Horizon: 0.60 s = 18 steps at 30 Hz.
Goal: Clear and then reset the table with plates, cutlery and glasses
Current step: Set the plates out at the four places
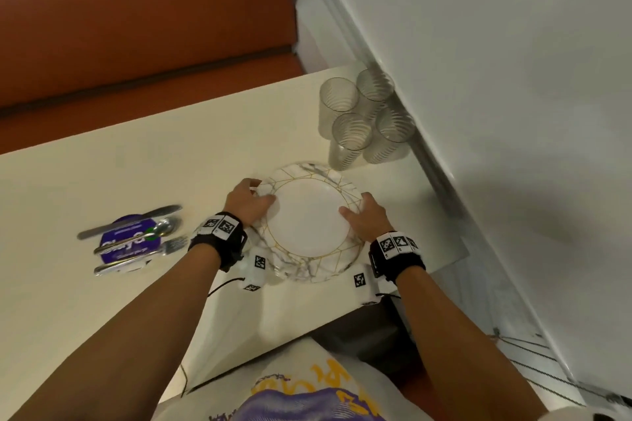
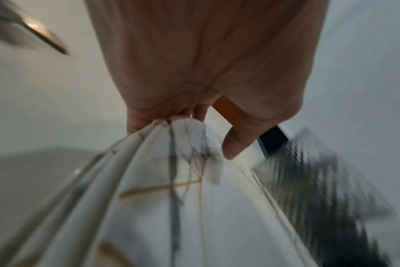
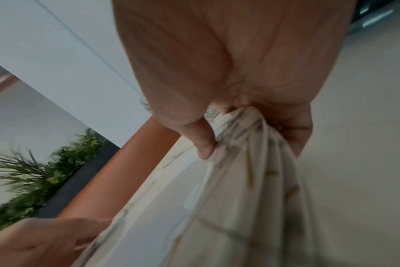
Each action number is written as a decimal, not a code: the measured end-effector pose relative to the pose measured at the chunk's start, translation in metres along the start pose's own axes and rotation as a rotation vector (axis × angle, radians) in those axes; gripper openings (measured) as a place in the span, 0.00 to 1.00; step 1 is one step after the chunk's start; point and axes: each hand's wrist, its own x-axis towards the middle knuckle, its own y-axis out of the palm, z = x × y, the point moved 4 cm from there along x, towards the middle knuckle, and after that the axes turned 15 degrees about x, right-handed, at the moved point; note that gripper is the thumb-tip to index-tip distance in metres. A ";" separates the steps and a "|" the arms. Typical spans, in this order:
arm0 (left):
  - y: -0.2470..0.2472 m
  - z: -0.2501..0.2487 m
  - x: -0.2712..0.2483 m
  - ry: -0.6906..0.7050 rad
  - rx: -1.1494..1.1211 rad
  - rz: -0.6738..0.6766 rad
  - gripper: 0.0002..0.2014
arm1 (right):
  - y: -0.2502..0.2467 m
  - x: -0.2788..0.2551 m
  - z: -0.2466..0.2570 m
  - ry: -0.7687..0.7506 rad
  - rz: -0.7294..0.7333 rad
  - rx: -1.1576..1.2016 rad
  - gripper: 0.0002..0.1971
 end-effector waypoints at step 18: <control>-0.150 0.245 -0.068 -0.207 -1.085 -0.023 0.45 | 0.210 -0.099 0.134 -0.354 -0.037 0.237 0.32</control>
